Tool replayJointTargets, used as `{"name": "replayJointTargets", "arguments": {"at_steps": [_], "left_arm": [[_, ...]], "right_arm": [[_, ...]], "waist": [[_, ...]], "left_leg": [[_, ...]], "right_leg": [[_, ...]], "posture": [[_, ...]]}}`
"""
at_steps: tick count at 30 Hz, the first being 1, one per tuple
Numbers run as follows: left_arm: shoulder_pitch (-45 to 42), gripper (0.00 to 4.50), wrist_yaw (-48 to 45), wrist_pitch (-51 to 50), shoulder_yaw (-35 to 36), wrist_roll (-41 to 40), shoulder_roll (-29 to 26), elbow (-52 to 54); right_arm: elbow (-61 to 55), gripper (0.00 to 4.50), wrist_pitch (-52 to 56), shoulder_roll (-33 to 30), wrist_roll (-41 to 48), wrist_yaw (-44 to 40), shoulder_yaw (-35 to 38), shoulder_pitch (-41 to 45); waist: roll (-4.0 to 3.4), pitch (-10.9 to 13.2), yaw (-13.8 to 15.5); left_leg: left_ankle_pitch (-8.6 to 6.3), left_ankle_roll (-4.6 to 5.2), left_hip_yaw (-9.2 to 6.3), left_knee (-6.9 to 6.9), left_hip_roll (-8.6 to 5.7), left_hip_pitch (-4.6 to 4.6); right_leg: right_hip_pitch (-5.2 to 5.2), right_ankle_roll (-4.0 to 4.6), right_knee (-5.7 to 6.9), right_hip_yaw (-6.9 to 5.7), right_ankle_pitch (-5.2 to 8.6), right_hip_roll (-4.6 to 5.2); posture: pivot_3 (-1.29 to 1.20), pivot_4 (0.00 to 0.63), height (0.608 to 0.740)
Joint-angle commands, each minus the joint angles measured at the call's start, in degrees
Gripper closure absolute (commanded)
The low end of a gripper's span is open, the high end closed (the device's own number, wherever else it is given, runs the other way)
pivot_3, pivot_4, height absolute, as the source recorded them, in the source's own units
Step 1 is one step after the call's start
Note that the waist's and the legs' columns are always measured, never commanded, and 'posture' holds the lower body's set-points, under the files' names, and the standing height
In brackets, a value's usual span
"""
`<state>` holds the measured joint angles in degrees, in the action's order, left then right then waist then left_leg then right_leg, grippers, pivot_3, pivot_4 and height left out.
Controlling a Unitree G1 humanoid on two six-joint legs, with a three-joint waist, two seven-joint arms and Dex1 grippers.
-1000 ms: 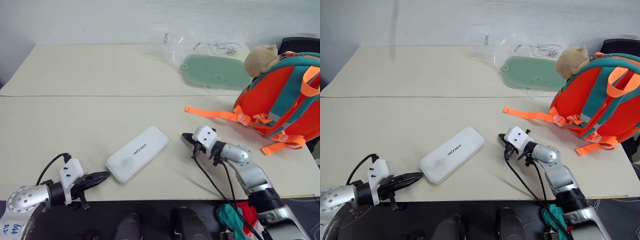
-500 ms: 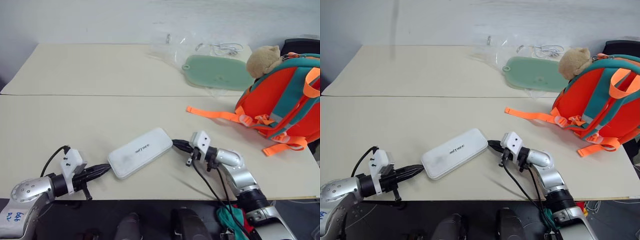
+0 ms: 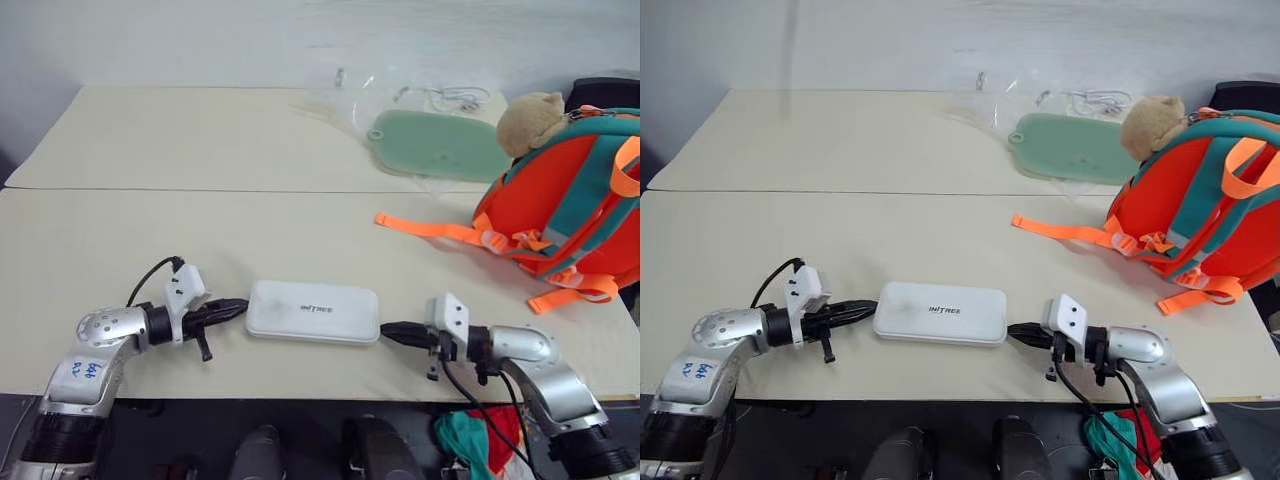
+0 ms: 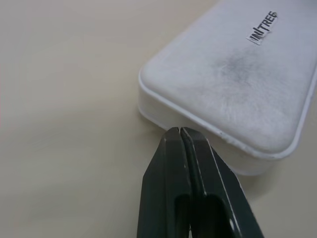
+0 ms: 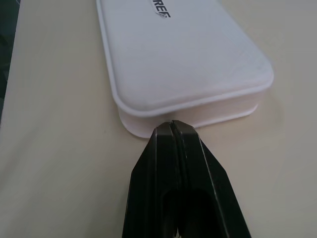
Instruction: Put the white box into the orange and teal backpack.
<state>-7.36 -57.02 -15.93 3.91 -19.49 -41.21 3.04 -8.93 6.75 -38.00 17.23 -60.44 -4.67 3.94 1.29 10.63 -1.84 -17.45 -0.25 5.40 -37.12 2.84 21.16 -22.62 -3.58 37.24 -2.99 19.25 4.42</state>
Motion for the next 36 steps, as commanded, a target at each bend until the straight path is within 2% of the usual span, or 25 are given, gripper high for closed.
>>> {"name": "replayJointTargets", "arguments": {"at_steps": [1,4,5,9,10,12,14,17,20,24,26,33,36], "left_arm": [[-0.01,4.46,-2.42,0.27,2.1,-0.46,-2.81,-2.32],[0.06,3.88,-6.47,-6.29,5.21,-5.04,-7.41,-3.25],[-0.77,3.56,-6.58,-10.35,6.05,-6.91,-8.36,-3.79],[-10.11,2.31,-3.63,-38.86,8.79,-18.58,-9.77,-8.06],[-13.17,1.98,-2.91,-45.84,7.5,-19.2,-10.66,-10.01],[-18.35,1.32,-5.21,-56.08,-1.08,-17.5,-14.74,-12.19],[-23.42,0.75,-5.66,-63.03,-5.36,-17.81,-14.73,-15.17],[-28.97,0.75,-4.09,-66.7,-8.08,-17.22,-11.19,-19.07],[-30.84,0.75,-3.61,-69.99,-10.78,-17.72,-8.23,-18.25],[-32.58,0.75,1.8,-75.82,-9.08,-17.26,0.47,-21.29],[-33.2,0.75,4.04,-76.49,-7.33,-17.72,2.8,-23.21],[-33.02,0.75,6.48,-76.57,-8.49,-25.18,2.52,-23.34],[-33.03,1.32,9.07,-76.57,-6.53,-25.85,3.4,-23.65]], "right_arm": [[-2.53,4.5,0.16,-1.68,0.35,0.72,2.47,-1.2],[-3.71,4.5,0.52,-3.32,0.28,1.62,4.6,-3.02],[-4.12,4.5,0.69,-3.67,0.53,1.72,5.16,-3.49],[-4.86,4.5,0.97,-4.42,-0.64,2.98,5.81,-3.95],[-4.71,4.5,0.95,-4.47,-1.16,3.59,5.92,-3.77],[-3.64,4.5,0.82,-4.14,-2.14,4.63,5.75,-2.42],[-2.66,4.5,0.91,-3.88,-2.7,4.78,5.05,-1.09],[-1.56,4.5,0.65,-3.48,-3.4,3.92,3.39,0.73],[-0.8,4.5,-0.36,-3.29,-4.12,2.66,1.3,2.34],[0.98,4.5,-0.31,-0.18,-5.58,3.71,-1.97,6.55],[1.33,4.5,-0.02,1.01,-6.32,4.15,-3.02,7.59],[2.78,4.5,-0.11,4.01,-8.14,5.9,-4.84,9.76],[2.46,4.5,0.06,4.16,-8.21,6.0,-4.8,9.48]], "waist": [[0.0,0.0,0.06],[0.01,0.0,0.25],[0.01,0.0,0.26],[0.02,0.01,0.77],[0.03,0.01,0.85],[0.1,0.05,0.79],[0.1,0.05,0.51],[0.11,0.06,0.36],[0.12,0.06,0.29],[0.1,0.05,0.38],[0.09,0.05,0.71],[0.1,0.05,1.13],[0.1,0.05,1.13]], "left_leg": [[0.01,-0.01,0.0,0.0,0.0,-0.01],[0.01,-0.02,-0.02,-0.02,-0.01,0.03],[0.01,-0.02,-0.02,-0.03,-0.01,0.04],[0.03,0.01,-0.07,-0.09,-0.05,0.04],[0.03,0.03,-0.1,-0.14,-0.06,0.07],[0.04,0.02,-0.1,-0.17,-0.1,0.06],[0.08,-0.05,-0.06,-0.14,-0.14,0.05],[0.2,-0.27,-0.02,-0.16,-0.14,0.06],[0.25,-0.35,-0.01,-0.23,-0.09,0.09],[0.26,-0.35,0.01,-0.33,-0.12,0.07],[0.26,-0.33,-0.01,-0.44,-0.14,0.07],[0.24,-0.32,-0.02,-0.57,-0.13,0.1],[0.23,-0.32,-0.02,-0.58,-0.13,0.09]], "right_leg": [[0.0,0.01,0.01,-0.01,0.0,0.0],[-0.03,0.01,0.05,-0.02,0.01,0.01],[-0.04,0.01,0.04,-0.02,0.01,0.02],[0.01,0.01,0.07,-0.03,0.01,0.08],[0.01,0.0,0.1,-0.06,0.01,0.08],[0.02,-0.02,0.13,-0.05,0.02,0.06],[0.0,-0.03,0.1,-0.02,0.02,0.03],[-0.01,-0.07,0.14,0.01,0.05,-0.02],[-0.04,-0.06,0.17,0.04,0.05,-0.08],[-0.02,-0.08,0.23,0.09,0.07,-0.05],[0.01,-0.1,0.29,0.08,0.07,-0.01],[0.03,-0.11,0.31,0.1,0.08,0.02],[0.03,-0.11,0.33,0.09,0.08,0.02]], "posture": [[0.0,0.15,0.74],[0.0,0.15,0.74],[0.0,0.15,0.74],[0.0,0.15,0.74],[0.0,0.15,0.74],[0.0,0.15,0.74],[0.0,0.15,0.74],[0.0,0.15,0.74],[0.0,0.15,0.74],[0.0,0.15,0.74],[0.0,0.15,0.74],[0.0,0.15,0.74],[0.0,0.15,0.74]]}}
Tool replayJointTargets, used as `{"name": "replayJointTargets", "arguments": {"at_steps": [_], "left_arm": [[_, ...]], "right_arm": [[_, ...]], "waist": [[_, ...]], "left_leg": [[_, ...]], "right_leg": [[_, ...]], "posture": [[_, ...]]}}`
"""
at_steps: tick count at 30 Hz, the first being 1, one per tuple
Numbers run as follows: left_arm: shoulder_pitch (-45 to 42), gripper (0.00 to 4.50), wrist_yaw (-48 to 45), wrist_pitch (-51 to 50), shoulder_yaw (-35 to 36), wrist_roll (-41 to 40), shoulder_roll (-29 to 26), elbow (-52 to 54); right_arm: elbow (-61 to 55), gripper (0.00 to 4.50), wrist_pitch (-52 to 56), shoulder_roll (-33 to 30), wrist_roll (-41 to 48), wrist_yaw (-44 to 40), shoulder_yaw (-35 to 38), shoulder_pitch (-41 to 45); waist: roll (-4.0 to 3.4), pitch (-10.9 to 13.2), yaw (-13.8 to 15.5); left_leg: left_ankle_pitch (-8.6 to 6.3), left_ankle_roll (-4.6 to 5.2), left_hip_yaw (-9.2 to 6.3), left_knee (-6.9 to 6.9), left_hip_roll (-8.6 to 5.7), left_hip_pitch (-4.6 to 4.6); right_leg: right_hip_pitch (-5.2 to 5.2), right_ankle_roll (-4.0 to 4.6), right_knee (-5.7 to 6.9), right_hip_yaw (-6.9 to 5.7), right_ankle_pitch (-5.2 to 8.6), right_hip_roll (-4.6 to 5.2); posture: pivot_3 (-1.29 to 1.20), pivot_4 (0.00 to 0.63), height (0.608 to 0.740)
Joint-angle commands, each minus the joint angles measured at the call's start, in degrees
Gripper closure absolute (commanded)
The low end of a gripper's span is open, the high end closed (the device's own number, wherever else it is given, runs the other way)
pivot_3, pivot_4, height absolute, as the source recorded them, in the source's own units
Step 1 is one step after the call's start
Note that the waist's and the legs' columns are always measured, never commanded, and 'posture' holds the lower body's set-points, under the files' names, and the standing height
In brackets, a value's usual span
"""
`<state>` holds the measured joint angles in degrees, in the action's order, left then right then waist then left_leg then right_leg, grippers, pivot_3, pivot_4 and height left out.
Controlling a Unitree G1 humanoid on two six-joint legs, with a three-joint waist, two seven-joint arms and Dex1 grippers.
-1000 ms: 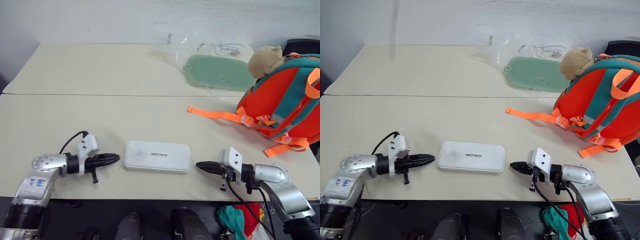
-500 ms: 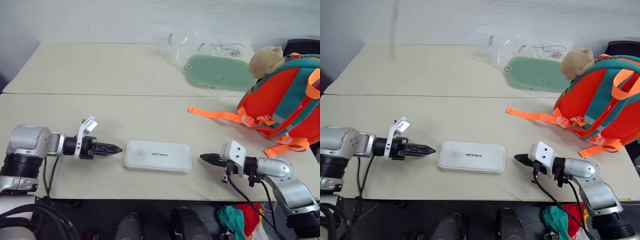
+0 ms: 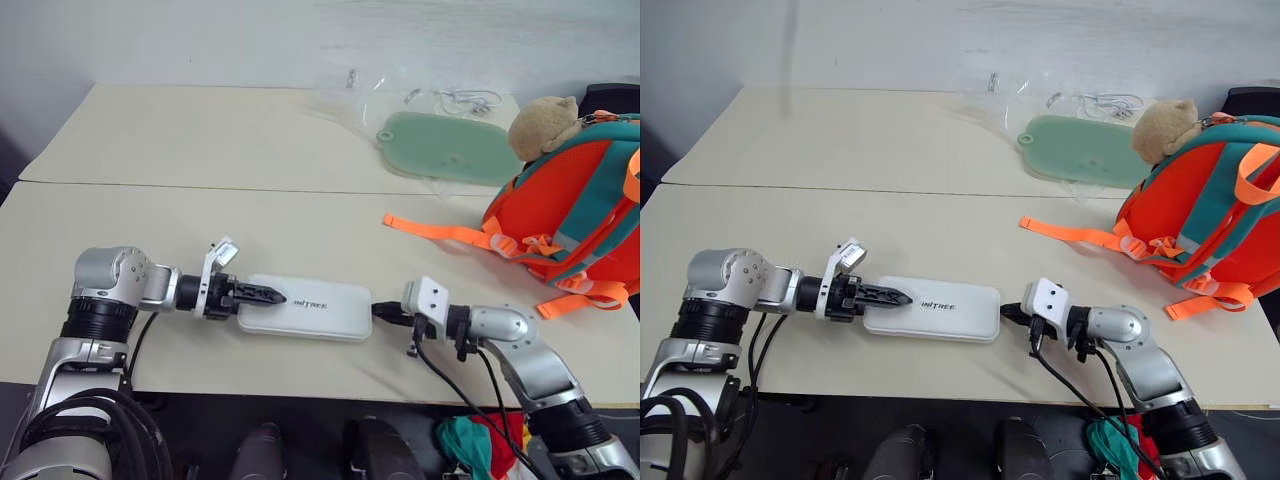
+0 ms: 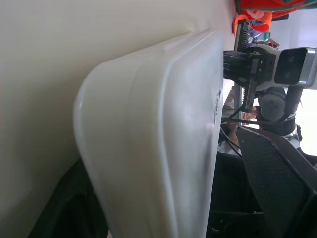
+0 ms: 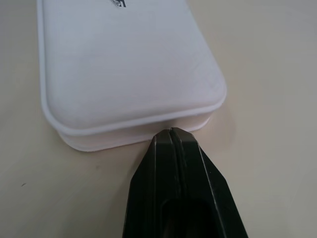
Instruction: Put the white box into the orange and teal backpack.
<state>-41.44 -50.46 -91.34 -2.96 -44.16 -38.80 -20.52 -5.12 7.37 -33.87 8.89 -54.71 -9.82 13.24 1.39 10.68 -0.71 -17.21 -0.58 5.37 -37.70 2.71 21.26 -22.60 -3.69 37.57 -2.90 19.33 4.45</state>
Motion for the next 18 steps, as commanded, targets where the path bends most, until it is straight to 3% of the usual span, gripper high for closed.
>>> {"name": "replayJointTargets", "arguments": {"at_steps": [1,7,9,11,13,15,18], "left_arm": [[1.11,1.62,3.55,-1.16,1.47,-1.19,1.49,-0.34],[4.01,3.14,5.19,-1.16,6.0,-7.38,1.29,1.4],[6.48,3.21,4.45,-1.16,6.93,-10.79,-0.06,5.49],[10.0,3.21,2.8,-0.19,10.94,-12.46,-0.82,12.03],[14.7,3.21,-1.4,7.82,13.11,-11.94,-2.73,18.98],[17.89,3.21,-6.03,15.46,13.31,-10.62,-4.42,23.0],[22.72,3.21,-13.86,36.17,14.62,-3.89,-4.27,26.2]], "right_arm": [[-1.77,4.5,-0.55,-0.26,0.24,0.14,0.55,-0.32],[-10.3,4.5,2.88,-1.38,11.06,-0.47,9.92,-8.03],[-14.21,4.14,4.68,-1.74,15.13,0.5,15.06,-12.89],[-18.86,3.61,5.25,-1.6,18.59,2.51,23.42,-20.46],[-22.4,2.87,7.13,-0.68,23.21,5.31,34.94,-28.5],[-23.75,2.21,8.69,-0.61,26.19,6.8,41.89,-33.09],[-22.03,1.08,8.39,-0.6,27.64,9.44,51.14,-36.26]], "waist": [[0.0,0.0,0.01],[0.01,0.0,0.48],[0.02,0.0,0.45],[0.02,0.0,0.47],[0.02,-0.01,0.52],[0.02,0.0,0.55],[-0.01,-0.02,0.37]], "left_leg": [[0.0,0.0,0.0,0.0,0.0,0.01],[-0.01,0.0,-0.02,-0.03,0.0,0.02],[-0.02,0.0,-0.03,-0.02,0.02,0.02],[-0.03,-0.03,-0.04,0.04,0.05,-0.02],[-0.03,-0.04,-0.04,0.21,0.05,-0.02],[-0.01,-0.08,-0.03,0.36,0.03,-0.02],[-0.03,-0.07,0.02,0.45,0.0,-0.17]], "right_leg": [[0.0,0.0,0.0,0.0,0.0,0.0],[0.02,0.0,-0.02,-0.02,0.0,0.0],[0.02,0.0,-0.01,-0.01,0.0,0.0],[0.04,0.0,-0.03,0.0,0.0,0.0],[0.02,0.01,-0.12,0.0,0.0,0.0],[-0.01,0.02,-0.22,0.0,0.01,0.01],[0.09,0.04,-0.27,0.05,0.0,0.05]], "posture": [[0.0,0.15,0.74],[0.0,0.15,0.74],[0.0,0.15,0.74],[0.0,0.15,0.74],[0.0,0.15,0.74],[0.0,0.15,0.74],[0.0,0.15,0.74]]}}
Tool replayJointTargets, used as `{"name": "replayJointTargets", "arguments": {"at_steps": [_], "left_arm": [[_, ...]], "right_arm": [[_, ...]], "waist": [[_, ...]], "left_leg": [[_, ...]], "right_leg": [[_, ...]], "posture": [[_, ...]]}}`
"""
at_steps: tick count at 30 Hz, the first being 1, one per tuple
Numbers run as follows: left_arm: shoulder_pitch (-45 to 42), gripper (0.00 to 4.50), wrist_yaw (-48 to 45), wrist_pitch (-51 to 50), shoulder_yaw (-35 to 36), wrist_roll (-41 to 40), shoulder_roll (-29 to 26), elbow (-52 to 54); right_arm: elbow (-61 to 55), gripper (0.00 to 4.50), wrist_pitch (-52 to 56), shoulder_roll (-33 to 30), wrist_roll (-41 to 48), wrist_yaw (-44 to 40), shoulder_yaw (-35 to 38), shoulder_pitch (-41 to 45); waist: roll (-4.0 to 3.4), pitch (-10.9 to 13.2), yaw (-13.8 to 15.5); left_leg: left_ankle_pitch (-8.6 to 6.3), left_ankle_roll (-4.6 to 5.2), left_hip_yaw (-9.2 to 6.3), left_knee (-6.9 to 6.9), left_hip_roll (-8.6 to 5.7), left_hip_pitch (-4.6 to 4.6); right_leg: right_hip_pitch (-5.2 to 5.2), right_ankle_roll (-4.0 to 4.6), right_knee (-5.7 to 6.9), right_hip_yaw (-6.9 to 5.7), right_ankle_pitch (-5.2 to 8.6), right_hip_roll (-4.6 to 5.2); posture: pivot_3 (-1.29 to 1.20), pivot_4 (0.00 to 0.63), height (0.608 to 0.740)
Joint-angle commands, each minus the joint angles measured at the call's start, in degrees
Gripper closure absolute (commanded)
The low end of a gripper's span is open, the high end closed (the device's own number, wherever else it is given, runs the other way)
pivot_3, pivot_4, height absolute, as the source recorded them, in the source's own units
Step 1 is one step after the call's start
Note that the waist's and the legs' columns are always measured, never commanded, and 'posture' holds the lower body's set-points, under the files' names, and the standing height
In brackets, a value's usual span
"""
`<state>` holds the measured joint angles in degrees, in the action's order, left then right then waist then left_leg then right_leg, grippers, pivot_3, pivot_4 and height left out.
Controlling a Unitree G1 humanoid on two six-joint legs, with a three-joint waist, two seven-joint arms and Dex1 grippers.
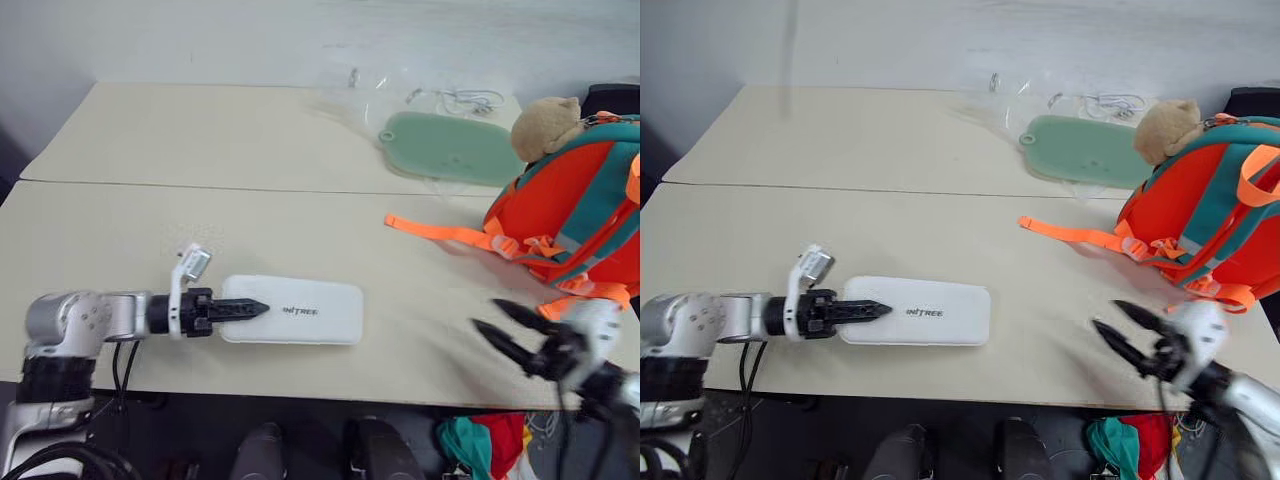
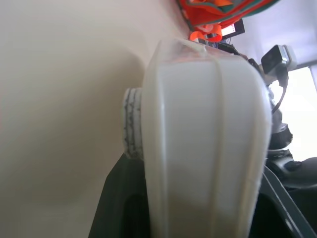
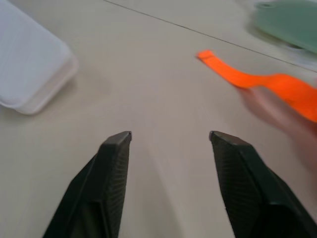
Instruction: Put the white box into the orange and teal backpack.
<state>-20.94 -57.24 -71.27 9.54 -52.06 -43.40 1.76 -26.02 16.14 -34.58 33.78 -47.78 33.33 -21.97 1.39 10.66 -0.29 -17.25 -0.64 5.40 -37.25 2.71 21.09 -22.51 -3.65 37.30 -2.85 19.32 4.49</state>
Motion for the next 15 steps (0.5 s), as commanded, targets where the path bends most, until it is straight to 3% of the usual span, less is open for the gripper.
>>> {"name": "replayJointTargets", "arguments": {"at_steps": [1,3,7,15], "left_arm": [[3.1,3.21,-8.62,22.2,2.91,5.96,1.04,3.75],[3.86,3.21,-11.0,29.34,2.97,8.5,1.38,2.74],[3.66,3.21,-13.75,37.24,2.07,11.38,1.95,1.16],[0.98,3.21,-12.34,34.15,1.44,7.05,4.34,5.67]], "right_arm": [[-0.02,0.77,-0.48,0.2,3.22,3.62,10.78,-1.32],[1.92,0.07,-0.99,0.04,3.35,4.5,13.5,-1.34],[6.14,0.03,-3.35,-1.45,1.65,3.09,13.52,0.69],[24.82,0.03,-6.2,-8.79,-2.26,0.89,4.34,21.82]], "waist": [[-0.02,-0.01,-0.07],[-0.03,-0.02,-0.01],[-0.03,-0.01,0.04],[-0.03,0.0,-0.63]], "left_leg": [[0.0,0.03,0.02,0.05,-0.01,-0.05],[-0.08,0.17,0.02,0.1,0.0,-0.07],[-0.12,0.26,-0.01,0.15,0.02,-0.01],[-0.12,0.42,0.03,0.04,0.0,0.02]], "right_leg": [[0.01,0.01,0.01,0.03,-0.01,0.02],[0.02,0.05,0.01,0.02,0.0,0.0],[-0.04,0.1,-0.02,-0.02,0.03,-0.05],[-0.03,-0.04,0.0,0.01,-0.05,-0.06]], "posture": [[0.0,0.15,0.74],[0.0,0.15,0.74],[0.0,0.15,0.74],[0.0,0.15,0.74]]}}
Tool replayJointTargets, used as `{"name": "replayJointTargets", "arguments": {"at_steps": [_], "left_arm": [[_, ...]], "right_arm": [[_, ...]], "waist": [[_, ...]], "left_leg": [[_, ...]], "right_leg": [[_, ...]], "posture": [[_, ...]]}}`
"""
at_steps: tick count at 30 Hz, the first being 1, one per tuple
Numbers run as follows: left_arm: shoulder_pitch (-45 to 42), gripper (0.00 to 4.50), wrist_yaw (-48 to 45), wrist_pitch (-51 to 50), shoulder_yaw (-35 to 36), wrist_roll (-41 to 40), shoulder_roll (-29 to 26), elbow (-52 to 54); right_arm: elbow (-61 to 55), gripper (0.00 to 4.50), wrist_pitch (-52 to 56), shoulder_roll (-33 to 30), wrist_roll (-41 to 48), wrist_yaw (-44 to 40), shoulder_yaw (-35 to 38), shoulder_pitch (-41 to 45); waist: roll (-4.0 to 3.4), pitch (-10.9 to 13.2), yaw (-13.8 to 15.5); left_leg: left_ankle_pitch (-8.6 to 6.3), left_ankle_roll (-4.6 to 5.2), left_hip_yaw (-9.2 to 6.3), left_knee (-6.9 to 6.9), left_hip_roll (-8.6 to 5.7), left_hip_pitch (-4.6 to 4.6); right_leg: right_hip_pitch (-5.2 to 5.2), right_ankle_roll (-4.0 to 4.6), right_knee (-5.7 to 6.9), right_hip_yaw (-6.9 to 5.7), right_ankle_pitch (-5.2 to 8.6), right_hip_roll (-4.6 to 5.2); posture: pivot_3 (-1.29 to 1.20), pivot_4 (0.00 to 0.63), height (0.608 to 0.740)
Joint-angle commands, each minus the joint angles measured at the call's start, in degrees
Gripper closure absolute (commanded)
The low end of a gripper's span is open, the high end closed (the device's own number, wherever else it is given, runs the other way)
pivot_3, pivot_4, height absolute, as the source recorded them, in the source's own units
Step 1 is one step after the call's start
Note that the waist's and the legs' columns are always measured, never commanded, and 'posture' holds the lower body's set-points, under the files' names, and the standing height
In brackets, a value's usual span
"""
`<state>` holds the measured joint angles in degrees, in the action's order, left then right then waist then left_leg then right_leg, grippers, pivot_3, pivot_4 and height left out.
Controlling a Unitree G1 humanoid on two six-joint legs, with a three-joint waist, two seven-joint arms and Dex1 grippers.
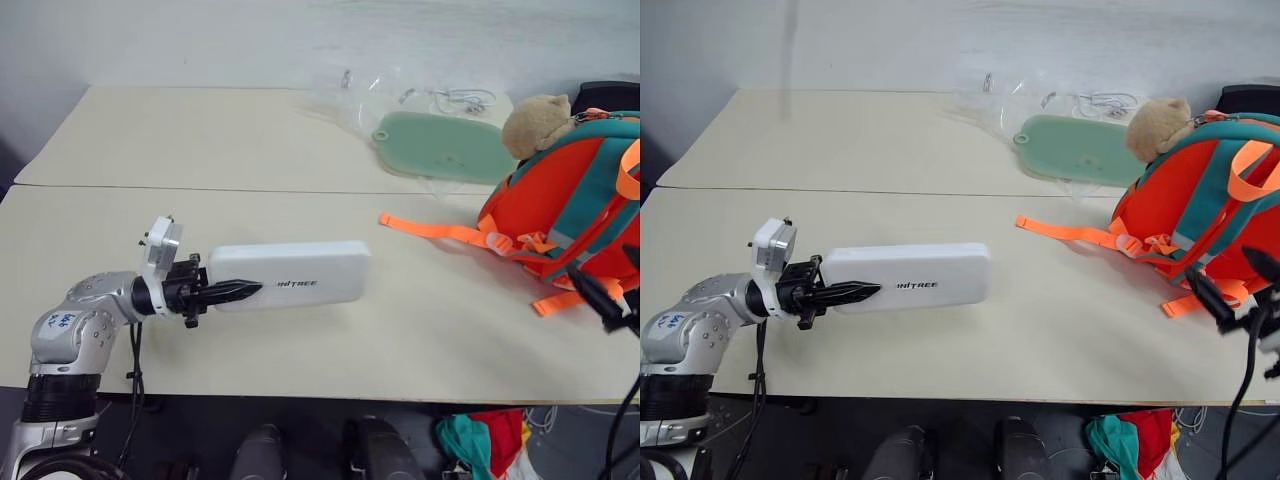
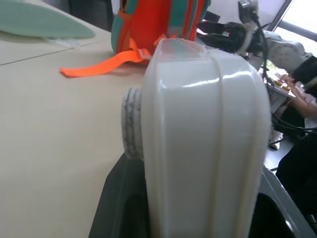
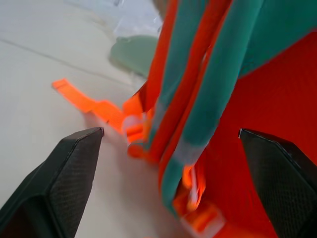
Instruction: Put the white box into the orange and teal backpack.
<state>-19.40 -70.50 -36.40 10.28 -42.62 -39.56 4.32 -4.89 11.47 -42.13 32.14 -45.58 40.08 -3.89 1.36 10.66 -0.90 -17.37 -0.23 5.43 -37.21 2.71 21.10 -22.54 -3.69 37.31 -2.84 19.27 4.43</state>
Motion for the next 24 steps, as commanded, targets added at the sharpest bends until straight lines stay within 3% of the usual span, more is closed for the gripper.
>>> {"name": "replayJointTargets", "arguments": {"at_steps": [1,8,9,11,14,22,24], "left_arm": [[-0.48,3.21,1.49,-1.01,0.72,-2.57,0.8,3.65],[1.04,3.21,4.64,-2.75,2.81,-4.32,1.34,5.26],[1.25,3.21,5.52,-3.16,3.6,-5.13,1.57,5.41],[0.56,3.21,9.58,-5.53,7.23,-9.47,3.22,4.83],[-0.11,3.21,14.34,-7.53,11.17,-12.98,4.8,3.56],[-2.86,3.21,24.94,-8.04,19.56,-15.86,5.86,-4.39],[-3.71,3.21,26.9,-6.59,20.99,-15.08,6.04,-6.72]], "right_arm": [[5.16,0.03,-1.79,-1.46,-0.78,-2.06,-4.11,6.29],[12.65,0.03,-2.65,-1.43,-1.05,-5.39,-11.57,19.99],[14.18,0.2,-3.72,-1.26,-1.53,-5.95,-12.38,21.76],[17.87,0.62,-5.86,-0.37,-2.87,-6.9,-14.46,25.31],[21.35,1.68,-8.79,1.58,-3.67,-8.28,-16.57,28.47],[11.05,4.46,-0.47,7.66,3.17,-11.7,-24.45,37.42],[8.36,4.49,1.81,9.74,4.45,-11.74,-26.9,39.88]], "waist": [[0.0,0.0,-0.03],[-0.08,0.05,-0.75],[-0.08,0.05,-0.78],[-0.09,0.05,-0.85],[-0.08,0.06,-0.78],[-0.1,0.07,-1.24],[-0.09,0.07,-1.26]], "left_leg": [[0.03,-0.05,0.0,0.02,0.01,0.01],[0.22,-0.29,0.01,0.0,0.02,0.07],[0.22,-0.29,0.01,-0.01,0.04,0.06],[0.22,-0.29,0.01,-0.01,0.03,0.06],[0.22,-0.3,-0.01,-0.04,0.06,0.08],[0.25,-0.35,0.01,-0.04,0.07,0.06],[0.26,-0.38,-0.02,-0.03,0.1,0.09]], "right_leg": [[-0.01,0.01,0.0,-0.01,0.01,-0.02],[-0.06,0.02,0.03,-0.02,0.02,-0.04],[-0.05,0.02,0.02,-0.01,0.02,-0.04],[-0.06,0.01,0.03,-0.01,0.02,-0.04],[-0.06,0.01,0.05,-0.03,0.02,-0.05],[-0.11,0.01,0.13,-0.02,0.01,-0.04],[-0.15,0.01,0.15,-0.04,0.01,-0.06]], "posture": [[0.0,0.15,0.74],[0.0,0.15,0.74],[0.0,0.15,0.74],[0.0,0.15,0.74],[0.0,0.15,0.74],[0.0,0.15,0.74],[0.0,0.15,0.74]]}}
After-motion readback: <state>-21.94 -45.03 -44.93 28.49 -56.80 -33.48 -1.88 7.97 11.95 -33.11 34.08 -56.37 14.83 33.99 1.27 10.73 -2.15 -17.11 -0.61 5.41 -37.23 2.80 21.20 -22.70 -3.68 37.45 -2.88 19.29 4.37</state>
